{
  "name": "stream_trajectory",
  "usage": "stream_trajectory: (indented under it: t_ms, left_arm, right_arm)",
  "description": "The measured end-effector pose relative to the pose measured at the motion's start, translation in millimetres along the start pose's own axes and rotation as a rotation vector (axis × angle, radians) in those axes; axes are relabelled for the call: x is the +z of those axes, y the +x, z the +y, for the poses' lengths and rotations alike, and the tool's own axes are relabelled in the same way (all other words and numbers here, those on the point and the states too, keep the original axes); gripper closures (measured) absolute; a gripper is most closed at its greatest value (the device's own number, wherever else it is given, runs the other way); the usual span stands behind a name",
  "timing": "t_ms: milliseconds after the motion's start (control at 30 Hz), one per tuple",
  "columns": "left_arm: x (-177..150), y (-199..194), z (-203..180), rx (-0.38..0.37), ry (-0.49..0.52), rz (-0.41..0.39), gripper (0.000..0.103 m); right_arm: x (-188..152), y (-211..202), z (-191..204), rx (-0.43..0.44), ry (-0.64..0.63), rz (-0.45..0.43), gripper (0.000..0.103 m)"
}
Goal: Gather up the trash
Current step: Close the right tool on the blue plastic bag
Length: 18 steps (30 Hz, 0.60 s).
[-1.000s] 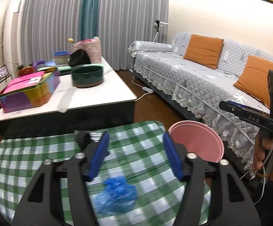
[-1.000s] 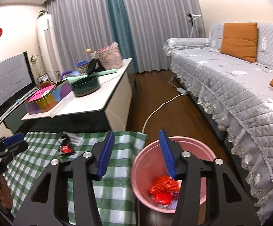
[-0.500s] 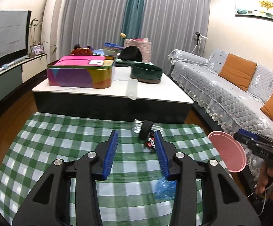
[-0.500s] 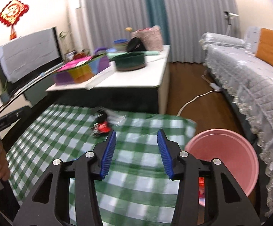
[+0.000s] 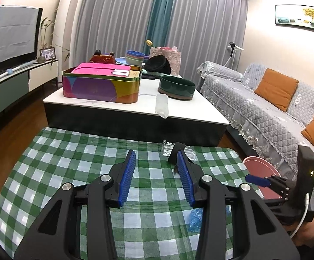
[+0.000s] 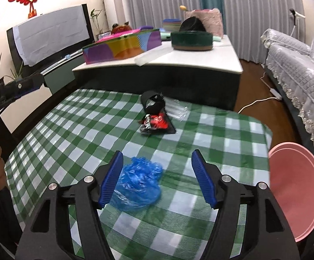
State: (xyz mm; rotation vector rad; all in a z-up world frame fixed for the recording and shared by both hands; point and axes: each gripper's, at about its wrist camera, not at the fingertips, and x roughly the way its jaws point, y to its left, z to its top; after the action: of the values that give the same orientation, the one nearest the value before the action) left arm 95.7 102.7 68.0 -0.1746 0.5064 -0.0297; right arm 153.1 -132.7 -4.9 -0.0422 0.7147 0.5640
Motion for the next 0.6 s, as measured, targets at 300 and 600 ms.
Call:
stream_trajectory:
  t_ms: [300, 600]
  left_arm:
    - [-1, 6, 1, 0.001, 0.000, 0.006, 0.063]
    - [-1, 10, -2, -0.004, 0.002, 0.012, 0.063]
  right_arm:
    - [-13, 31, 14, 0.052, -0.027, 0.105, 0.033]
    - [-23, 43, 19, 0.084, -0.068, 0.176, 0.085]
